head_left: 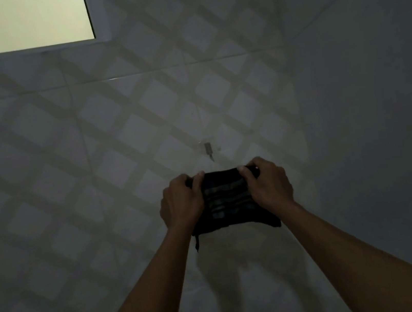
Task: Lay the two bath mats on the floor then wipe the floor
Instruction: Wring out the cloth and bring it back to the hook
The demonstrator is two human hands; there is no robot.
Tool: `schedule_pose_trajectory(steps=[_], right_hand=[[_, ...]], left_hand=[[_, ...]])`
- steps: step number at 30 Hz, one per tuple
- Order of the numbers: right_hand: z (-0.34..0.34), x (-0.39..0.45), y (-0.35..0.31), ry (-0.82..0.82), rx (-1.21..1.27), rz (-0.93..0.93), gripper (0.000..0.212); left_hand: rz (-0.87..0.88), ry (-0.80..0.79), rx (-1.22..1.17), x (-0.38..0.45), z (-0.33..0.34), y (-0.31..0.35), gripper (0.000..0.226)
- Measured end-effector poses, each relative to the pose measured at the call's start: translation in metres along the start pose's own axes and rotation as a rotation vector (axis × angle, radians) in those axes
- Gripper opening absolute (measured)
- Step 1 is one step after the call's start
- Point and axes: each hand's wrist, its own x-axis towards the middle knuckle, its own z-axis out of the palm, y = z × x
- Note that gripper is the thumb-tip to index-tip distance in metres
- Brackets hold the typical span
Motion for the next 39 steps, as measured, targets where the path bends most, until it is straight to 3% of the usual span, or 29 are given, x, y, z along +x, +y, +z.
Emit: schedule_pose_trajectory(steps=[8, 19, 28, 39], right_hand=[[0.031, 0.086, -0.016, 0.070, 0.012, -0.041, 0.035], [0.063, 0.113, 0.005, 0.102, 0.036, -0.036, 0.036], [0.067, 0.091, 0.020, 0.068, 0.015, -0.001, 0.039], [0.072, 0.083, 0.017, 0.077, -0.098, 0.004, 0.043]], left_hand=[[0.092, 0.137, 0.049, 0.081, 0.028, 0.011, 0.044], [0.146, 0.286, 0.182, 0.092, 0.052, 0.012, 0.040], [0.031, 0.220, 0.242, 0.064, 0.064, -0.002, 0.044], [0.074, 0.159, 0.376, 0.053, 0.060, -0.010, 0.046]])
